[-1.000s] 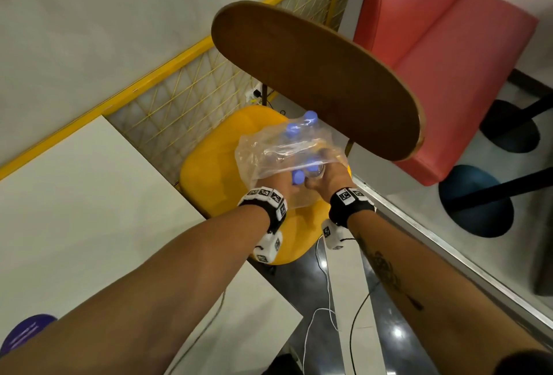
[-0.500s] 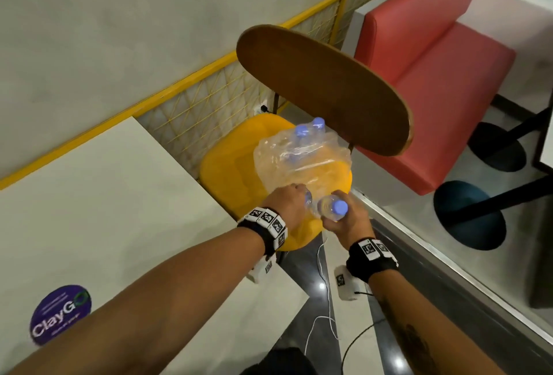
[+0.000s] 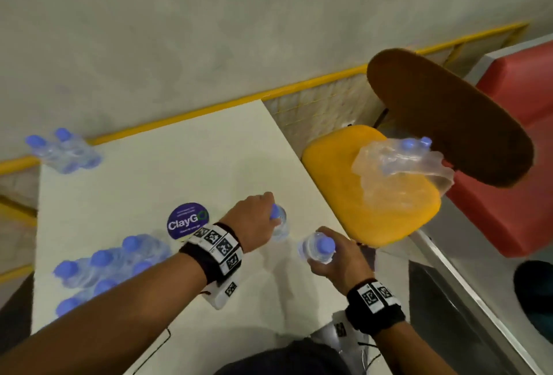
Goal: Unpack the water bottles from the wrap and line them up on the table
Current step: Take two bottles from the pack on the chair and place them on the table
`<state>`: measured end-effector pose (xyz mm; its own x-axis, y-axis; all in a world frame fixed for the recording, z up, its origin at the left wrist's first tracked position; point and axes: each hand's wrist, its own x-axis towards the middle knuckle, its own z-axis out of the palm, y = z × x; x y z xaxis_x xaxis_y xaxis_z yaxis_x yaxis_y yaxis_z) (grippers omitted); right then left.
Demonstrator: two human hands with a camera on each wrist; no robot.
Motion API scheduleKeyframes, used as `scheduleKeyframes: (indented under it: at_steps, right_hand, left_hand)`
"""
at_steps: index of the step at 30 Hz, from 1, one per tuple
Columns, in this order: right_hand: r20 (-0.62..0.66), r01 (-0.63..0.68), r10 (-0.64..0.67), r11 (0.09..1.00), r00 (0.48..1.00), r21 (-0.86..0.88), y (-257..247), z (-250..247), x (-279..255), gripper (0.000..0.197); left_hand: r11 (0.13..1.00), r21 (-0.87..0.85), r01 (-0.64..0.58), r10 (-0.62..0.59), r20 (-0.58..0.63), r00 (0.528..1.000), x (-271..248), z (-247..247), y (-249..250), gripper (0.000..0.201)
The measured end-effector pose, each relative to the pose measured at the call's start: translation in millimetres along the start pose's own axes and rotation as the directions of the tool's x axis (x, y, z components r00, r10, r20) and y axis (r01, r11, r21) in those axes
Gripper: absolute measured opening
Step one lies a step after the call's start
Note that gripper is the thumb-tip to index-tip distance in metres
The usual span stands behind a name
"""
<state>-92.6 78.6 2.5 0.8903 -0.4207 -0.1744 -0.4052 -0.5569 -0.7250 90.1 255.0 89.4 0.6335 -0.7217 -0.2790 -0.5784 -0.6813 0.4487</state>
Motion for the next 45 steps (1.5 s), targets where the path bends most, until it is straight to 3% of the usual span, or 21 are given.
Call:
scheduleKeyframes:
  at_steps: [4, 9, 14, 20, 26, 32, 36, 42, 45]
  right_hand:
    - [0.163, 0.12, -0.112, 0.992, 0.98, -0.04, -76, 61, 9, 0.038]
    - [0.326, 0.187, -0.173, 0.982, 0.929, -0.013, -139, 135, 19, 0.04]
    - [0.409, 0.204, -0.17, 0.978, 0.897, -0.041, -174, 193, 26, 0.043]
    - [0.417, 0.193, -0.113, 0.969, 0.902, -0.154, -183, 237, 27, 0.04]
    - [0.35, 0.121, -0.049, 0.975, 0.936, -0.188, -181, 253, 31, 0.041]
    - [0.316, 0.147, -0.1, 0.981, 0.944, -0.129, -179, 253, 33, 0.028]
    - [0.309, 0.174, -0.129, 0.977, 0.942, -0.121, -172, 254, 32, 0.043]
    - [0.383, 0.206, -0.151, 0.973, 0.911, -0.105, -169, 247, 36, 0.054]
    - [0.418, 0.218, -0.165, 0.973, 0.893, -0.082, -169, 234, 34, 0.072]
  left_hand:
    - [0.995, 0.019, 0.094, -0.092, -0.084, 0.992, -47, -13, -75, 0.027]
    - [0.969, 0.038, 0.245, -0.24, -0.114, 0.964, -86, -23, -147, 0.024]
    - [0.956, 0.07, 0.284, -0.276, -0.107, 0.955, -101, -23, -188, 0.019]
    - [0.958, 0.142, 0.25, -0.241, -0.076, 0.967, -103, -12, -208, 0.024]
    - [0.952, 0.191, 0.238, -0.219, -0.119, 0.968, -98, -5, -214, 0.021]
    - [0.961, 0.141, 0.238, -0.218, -0.145, 0.965, -96, -1, -219, 0.02]
    - [0.965, 0.064, 0.255, -0.245, -0.125, 0.961, -97, 1, -221, 0.02]
    - [0.957, 0.095, 0.273, -0.26, -0.13, 0.957, -97, 4, -218, 0.023]
    - [0.956, 0.081, 0.282, -0.273, -0.11, 0.956, -100, 1, -217, 0.038]
